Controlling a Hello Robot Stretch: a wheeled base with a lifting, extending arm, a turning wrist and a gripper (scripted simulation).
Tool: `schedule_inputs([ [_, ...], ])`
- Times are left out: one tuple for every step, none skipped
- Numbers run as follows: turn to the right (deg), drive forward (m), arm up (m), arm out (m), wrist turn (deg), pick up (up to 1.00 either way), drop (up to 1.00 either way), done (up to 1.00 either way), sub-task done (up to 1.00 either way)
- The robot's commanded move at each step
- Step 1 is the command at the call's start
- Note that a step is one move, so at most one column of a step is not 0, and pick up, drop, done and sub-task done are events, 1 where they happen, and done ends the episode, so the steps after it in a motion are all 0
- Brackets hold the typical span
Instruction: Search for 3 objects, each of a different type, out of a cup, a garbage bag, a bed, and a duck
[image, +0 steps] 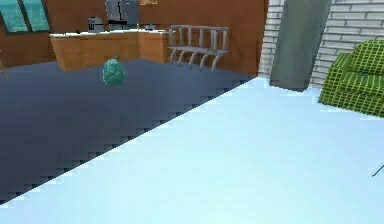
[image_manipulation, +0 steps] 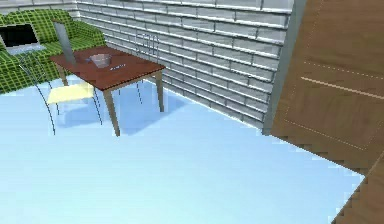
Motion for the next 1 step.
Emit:
schedule_inputs([
  [0.0,0.25,0.00,0.00,0.0,0.00,0.00,0.00,0.00],
])
